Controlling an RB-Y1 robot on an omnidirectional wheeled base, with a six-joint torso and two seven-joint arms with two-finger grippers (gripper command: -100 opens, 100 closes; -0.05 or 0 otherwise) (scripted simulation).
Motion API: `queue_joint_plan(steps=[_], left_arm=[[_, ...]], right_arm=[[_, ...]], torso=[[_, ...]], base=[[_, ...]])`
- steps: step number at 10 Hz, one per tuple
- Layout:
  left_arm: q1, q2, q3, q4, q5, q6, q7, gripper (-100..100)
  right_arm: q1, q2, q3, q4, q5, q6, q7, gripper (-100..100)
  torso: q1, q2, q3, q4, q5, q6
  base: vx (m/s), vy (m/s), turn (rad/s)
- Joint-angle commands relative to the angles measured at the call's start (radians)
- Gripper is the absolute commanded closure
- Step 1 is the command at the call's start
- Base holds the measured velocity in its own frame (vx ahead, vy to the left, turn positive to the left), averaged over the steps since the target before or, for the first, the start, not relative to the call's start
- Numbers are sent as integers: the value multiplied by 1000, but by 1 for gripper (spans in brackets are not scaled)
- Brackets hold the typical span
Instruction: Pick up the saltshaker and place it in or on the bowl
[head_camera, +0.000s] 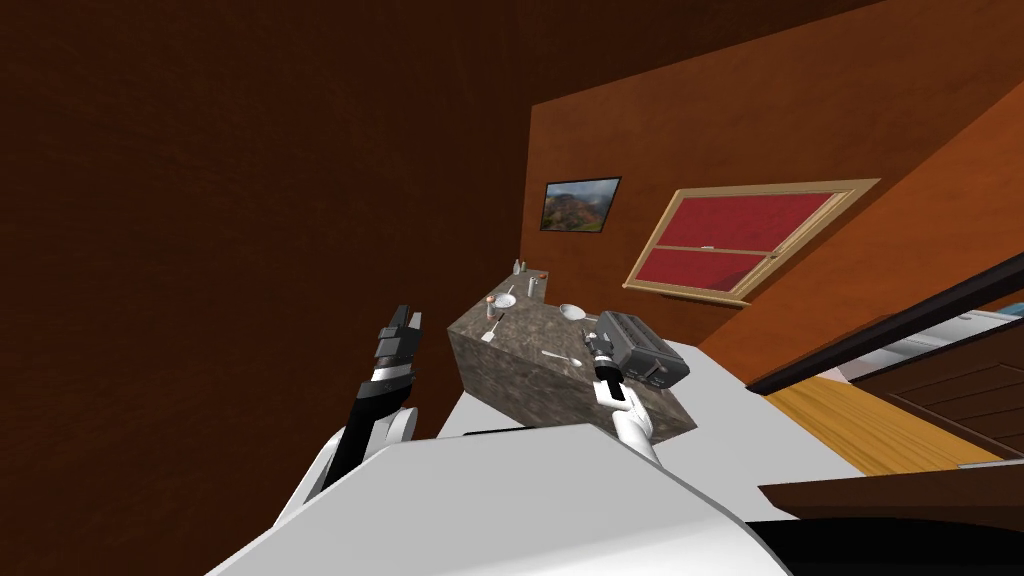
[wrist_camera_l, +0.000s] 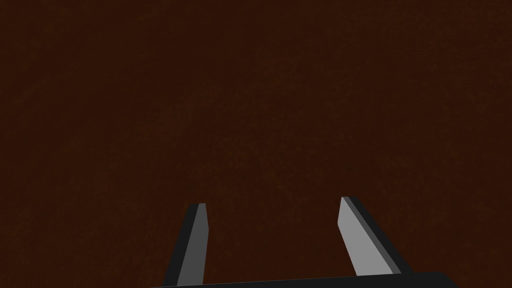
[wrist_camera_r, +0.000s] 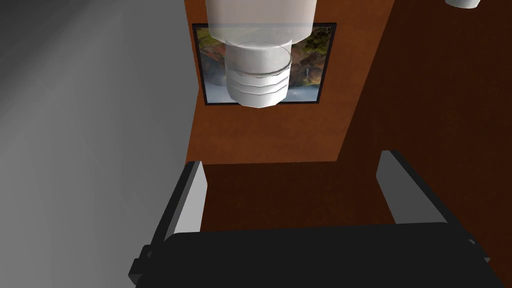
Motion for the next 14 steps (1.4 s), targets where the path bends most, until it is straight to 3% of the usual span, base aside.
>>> queue_joint_plan(steps=[1, 3, 4, 9, 12, 13, 14], left_arm=[[0, 0, 0, 0, 0, 0, 0, 0], [0, 0, 0, 0, 0, 0, 0, 0], [0, 0, 0, 0, 0, 0, 0, 0], [0, 0, 0, 0, 0, 0, 0, 0], [0, 0, 0, 0, 0, 0, 0, 0], [0, 0, 0, 0, 0, 0, 0, 0], [0, 0, 0, 0, 0, 0, 0, 0]], right_arm=[[-11, 1, -10, 22, 7, 4, 33, -100], [-46, -9, -44, 88, 24, 1, 95, -100], [-46, -9, -44, 97, 24, 1, 101, -100], [-101, -35, -104, 236, 55, -4, 225, -100], [-102, -37, -120, 290, 65, -4, 263, -100], [-103, -36, -117, 276, 63, -5, 255, -100], [-103, -35, -118, 278, 64, -5, 258, 0]], torso=[[0, 0, 0, 0, 0, 0], [0, 0, 0, 0, 0, 0], [0, 0, 0, 0, 0, 0], [-4, -1, -1, -1, -2, 2], [-6, -2, -2, -2, -3, 2], [-6, -2, -2, -2, -3, 3], [-7, -2, -2, -2, -3, 3]], base=[[-1, 6, 12], [-3, 8, 26], [-2, 6, 17], [0, 10, 24], [2, 10, 19], [0, 0, 0], [0, 0, 0]])
